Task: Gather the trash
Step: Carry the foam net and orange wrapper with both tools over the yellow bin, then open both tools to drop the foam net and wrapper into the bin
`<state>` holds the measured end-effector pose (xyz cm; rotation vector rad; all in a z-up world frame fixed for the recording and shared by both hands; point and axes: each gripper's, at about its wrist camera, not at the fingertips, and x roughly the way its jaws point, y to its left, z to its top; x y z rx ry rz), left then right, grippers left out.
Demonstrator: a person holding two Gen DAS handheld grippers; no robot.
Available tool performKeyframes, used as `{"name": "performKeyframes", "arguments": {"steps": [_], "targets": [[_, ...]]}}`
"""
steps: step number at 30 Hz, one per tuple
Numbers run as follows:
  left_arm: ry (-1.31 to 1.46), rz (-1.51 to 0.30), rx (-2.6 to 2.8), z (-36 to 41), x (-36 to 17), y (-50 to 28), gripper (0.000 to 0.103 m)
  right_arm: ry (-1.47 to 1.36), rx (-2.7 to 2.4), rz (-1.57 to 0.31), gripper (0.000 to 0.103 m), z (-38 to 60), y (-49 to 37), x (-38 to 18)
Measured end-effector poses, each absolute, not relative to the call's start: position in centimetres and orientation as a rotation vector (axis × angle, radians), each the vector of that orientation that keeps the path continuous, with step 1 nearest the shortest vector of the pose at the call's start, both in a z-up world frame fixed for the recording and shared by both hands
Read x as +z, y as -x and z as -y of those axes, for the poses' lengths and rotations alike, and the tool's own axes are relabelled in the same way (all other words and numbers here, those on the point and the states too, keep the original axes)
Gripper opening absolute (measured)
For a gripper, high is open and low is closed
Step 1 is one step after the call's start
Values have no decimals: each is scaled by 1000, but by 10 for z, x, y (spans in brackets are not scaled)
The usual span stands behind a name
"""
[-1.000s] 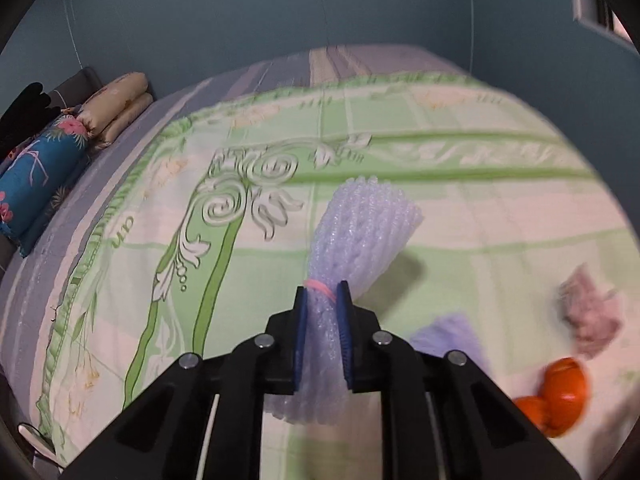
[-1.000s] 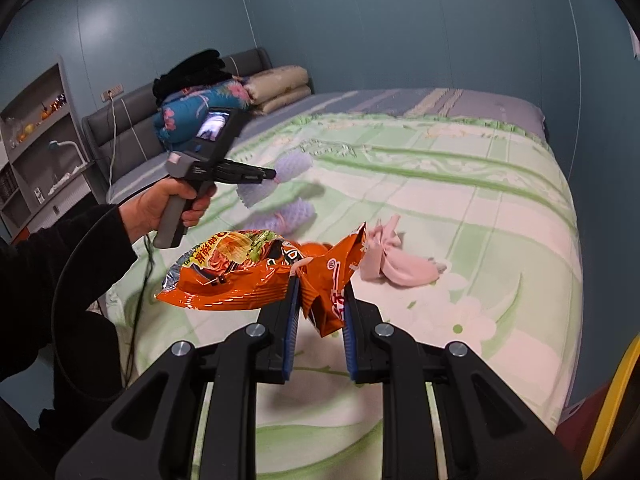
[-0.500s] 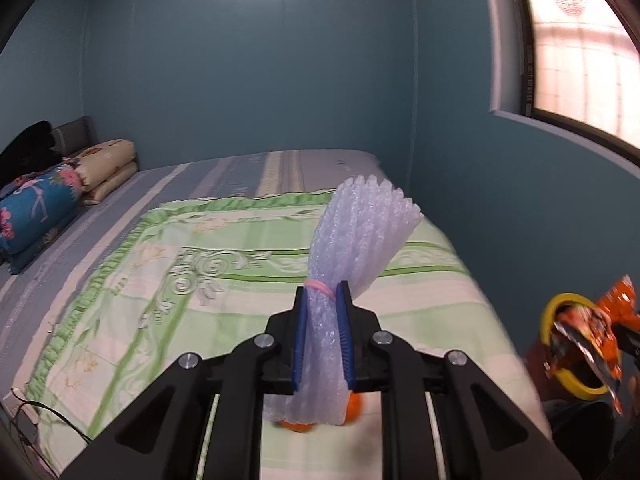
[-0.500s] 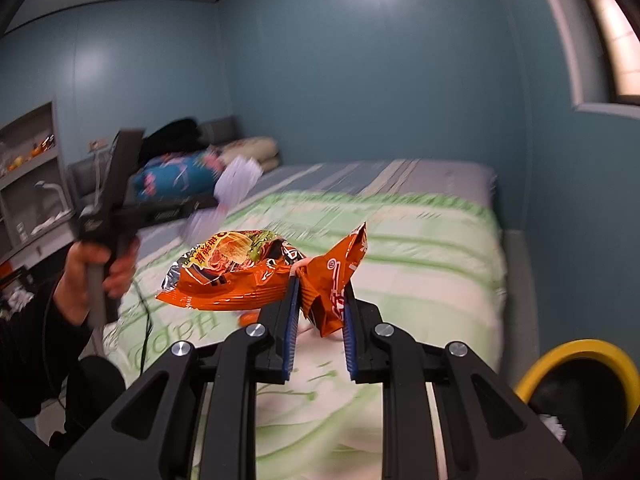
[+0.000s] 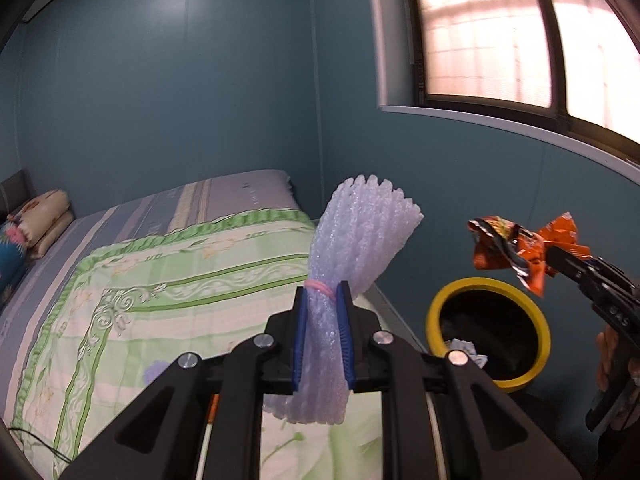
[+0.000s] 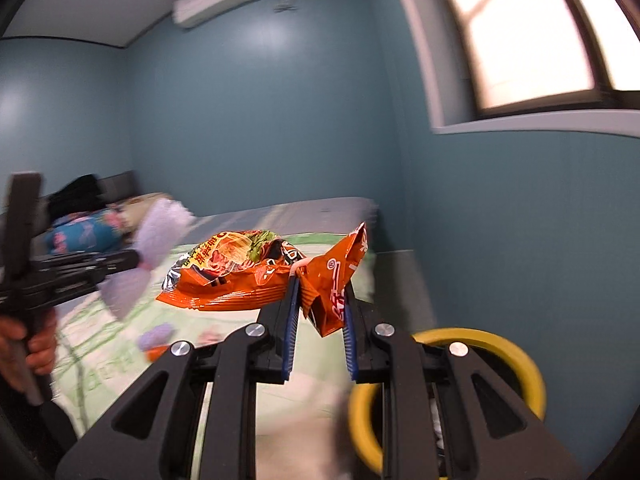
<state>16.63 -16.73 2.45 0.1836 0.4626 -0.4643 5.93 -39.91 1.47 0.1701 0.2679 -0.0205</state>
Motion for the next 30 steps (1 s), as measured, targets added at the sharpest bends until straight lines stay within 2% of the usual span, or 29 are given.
{"name": "performKeyframes", "arguments": {"steps": [14,30], "targets": [[-243,-476,-620,280,0,-151,15,-218,-353,-386,20,467,-51,-29],[-217,-680,-733,366,-80,-191,17,-322,-491,-567,21,529,-105,-84]]}}
